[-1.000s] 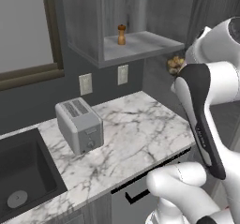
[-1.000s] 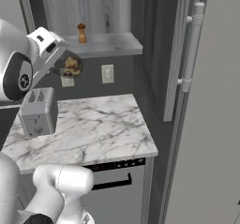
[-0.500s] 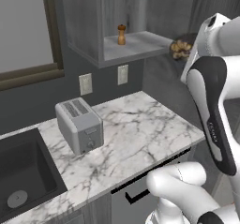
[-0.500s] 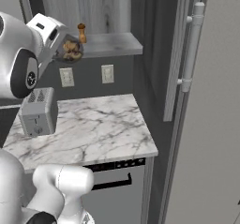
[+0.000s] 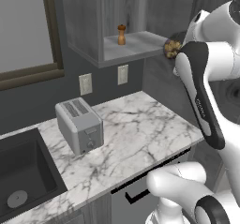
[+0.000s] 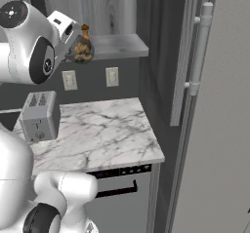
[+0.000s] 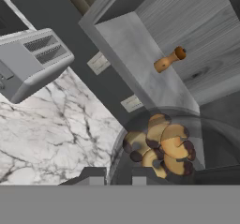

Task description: Pick the jar and jar from the dining table and place them in the open cabinet. Close the cabinet after placing the objects.

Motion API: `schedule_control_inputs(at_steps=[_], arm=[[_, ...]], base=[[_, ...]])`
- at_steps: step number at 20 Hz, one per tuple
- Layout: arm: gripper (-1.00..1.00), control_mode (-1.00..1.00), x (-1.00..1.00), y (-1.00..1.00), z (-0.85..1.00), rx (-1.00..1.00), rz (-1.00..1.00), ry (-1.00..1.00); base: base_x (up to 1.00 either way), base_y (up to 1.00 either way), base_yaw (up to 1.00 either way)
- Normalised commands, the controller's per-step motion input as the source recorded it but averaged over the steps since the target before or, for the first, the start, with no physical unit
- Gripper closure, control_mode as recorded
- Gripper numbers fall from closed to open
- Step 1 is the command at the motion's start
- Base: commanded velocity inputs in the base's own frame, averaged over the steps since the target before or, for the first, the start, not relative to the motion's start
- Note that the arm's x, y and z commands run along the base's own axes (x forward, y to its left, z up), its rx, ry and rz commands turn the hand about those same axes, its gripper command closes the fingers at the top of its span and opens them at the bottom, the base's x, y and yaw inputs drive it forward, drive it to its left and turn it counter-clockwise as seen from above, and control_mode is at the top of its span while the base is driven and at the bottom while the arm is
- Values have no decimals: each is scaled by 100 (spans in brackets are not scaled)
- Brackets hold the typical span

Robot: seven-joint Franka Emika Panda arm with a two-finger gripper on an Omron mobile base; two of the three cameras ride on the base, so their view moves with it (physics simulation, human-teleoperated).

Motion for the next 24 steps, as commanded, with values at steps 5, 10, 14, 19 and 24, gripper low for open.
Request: schedule_control_inputs(at_steps=[5,10,14,19,24], arm=[[100,-100,56,0,0,-1,0,3],[100,-100,34,0,0,-1,0,-5],[100,-100,33,0,0,-4,0,-9],[100,-100,42,0,0,-2,0,-1],[100,-100,54,0,0,-1,0,7]], base=[[0,0,0],[0,0,0],[0,0,0],[0,0,0],[0,0,0]])
